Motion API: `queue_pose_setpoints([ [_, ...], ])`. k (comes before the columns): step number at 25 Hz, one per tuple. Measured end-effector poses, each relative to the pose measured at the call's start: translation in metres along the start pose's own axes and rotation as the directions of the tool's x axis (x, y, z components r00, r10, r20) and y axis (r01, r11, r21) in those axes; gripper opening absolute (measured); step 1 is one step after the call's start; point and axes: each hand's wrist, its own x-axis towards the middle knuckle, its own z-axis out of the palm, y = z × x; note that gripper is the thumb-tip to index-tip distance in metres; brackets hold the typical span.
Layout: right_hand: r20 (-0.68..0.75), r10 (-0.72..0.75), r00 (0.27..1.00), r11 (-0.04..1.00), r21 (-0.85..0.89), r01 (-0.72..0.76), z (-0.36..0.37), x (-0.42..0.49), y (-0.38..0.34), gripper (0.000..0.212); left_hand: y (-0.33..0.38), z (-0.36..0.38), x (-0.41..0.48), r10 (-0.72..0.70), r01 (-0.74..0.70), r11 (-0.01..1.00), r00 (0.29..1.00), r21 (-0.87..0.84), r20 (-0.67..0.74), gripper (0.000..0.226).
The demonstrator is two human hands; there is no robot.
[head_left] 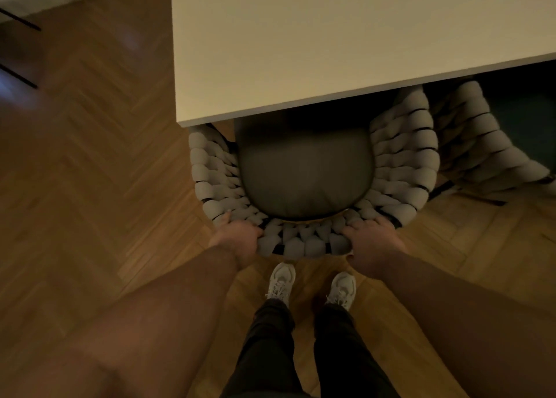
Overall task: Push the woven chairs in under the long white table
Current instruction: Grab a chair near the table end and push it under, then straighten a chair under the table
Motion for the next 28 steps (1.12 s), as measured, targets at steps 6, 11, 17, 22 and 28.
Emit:
queue_pose_setpoints([
  [6, -0.005, -0.022, 1.000, 0.988, 0.152, 0.023, -0.027, -0.049, 0.014, 0.051, 0.016, -0.035, -0.031, -0.041, 0.046, 0.975, 0.999, -0.217, 0.026, 0.050],
  [11, -0.087, 0.113, 0.990, 0.963, 0.257, -0.087, -0.070, -0.093, 0.046, 0.045, 0.030, -0.081, -0.053, -0.081, 0.025, 0.916, 0.989, -0.400, -0.123, 0.052],
  [17, -0.215, 0.333, 0.918, 0.879, 0.422, -0.220, -0.117, -0.145, 0.077, 0.044, 0.033, -0.119, -0.082, -0.117, -0.052, 0.870, 0.944, -0.491, -0.308, 0.055],
  [22, -0.267, 0.467, 0.843, 0.806, 0.521, -0.281, -0.125, -0.186, 0.077, 0.054, 0.035, -0.144, -0.102, -0.080, -0.125, 0.889, 0.905, -0.441, -0.417, 0.053],
  [28, -0.276, 0.556, 0.784, 0.730, 0.614, -0.301, -0.108, -0.231, 0.110, 0.056, 0.074, -0.177, -0.105, -0.007, -0.171, 0.929, 0.879, -0.329, -0.477, 0.054],
])
